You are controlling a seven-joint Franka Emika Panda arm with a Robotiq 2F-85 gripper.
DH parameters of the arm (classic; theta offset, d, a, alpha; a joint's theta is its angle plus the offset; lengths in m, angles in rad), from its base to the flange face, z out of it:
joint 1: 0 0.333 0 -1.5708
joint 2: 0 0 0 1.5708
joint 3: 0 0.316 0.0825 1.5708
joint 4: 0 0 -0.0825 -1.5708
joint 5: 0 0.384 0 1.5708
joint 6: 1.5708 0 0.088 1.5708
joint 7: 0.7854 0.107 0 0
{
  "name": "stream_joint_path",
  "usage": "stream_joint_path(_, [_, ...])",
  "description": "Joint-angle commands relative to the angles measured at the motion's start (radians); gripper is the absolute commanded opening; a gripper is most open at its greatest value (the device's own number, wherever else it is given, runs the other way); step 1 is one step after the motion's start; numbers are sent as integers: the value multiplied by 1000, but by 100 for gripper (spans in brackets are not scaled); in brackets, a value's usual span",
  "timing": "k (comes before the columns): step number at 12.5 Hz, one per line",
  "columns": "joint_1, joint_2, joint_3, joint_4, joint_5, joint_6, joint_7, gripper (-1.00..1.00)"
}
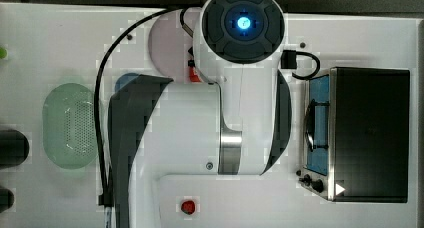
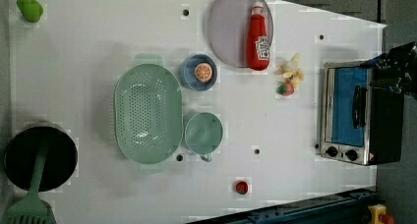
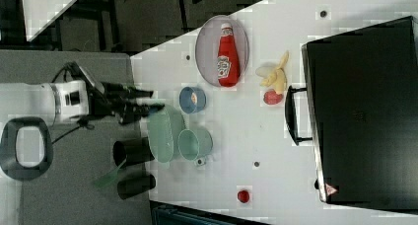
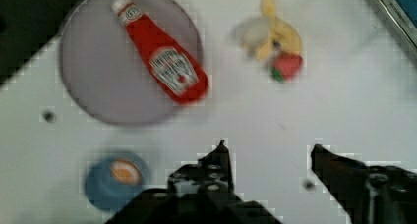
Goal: Pick ketchup from plate and place it on table.
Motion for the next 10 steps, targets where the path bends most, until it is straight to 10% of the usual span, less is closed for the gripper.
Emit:
stream_joint_path(1, [-88, -238, 62, -100, 14, -162, 47, 59])
stream_joint_path(3, [-86, -211, 66, -100, 14, -155, -12, 99])
stream_joint_path(10, [-79, 24, 86, -94, 14, -5, -279, 100])
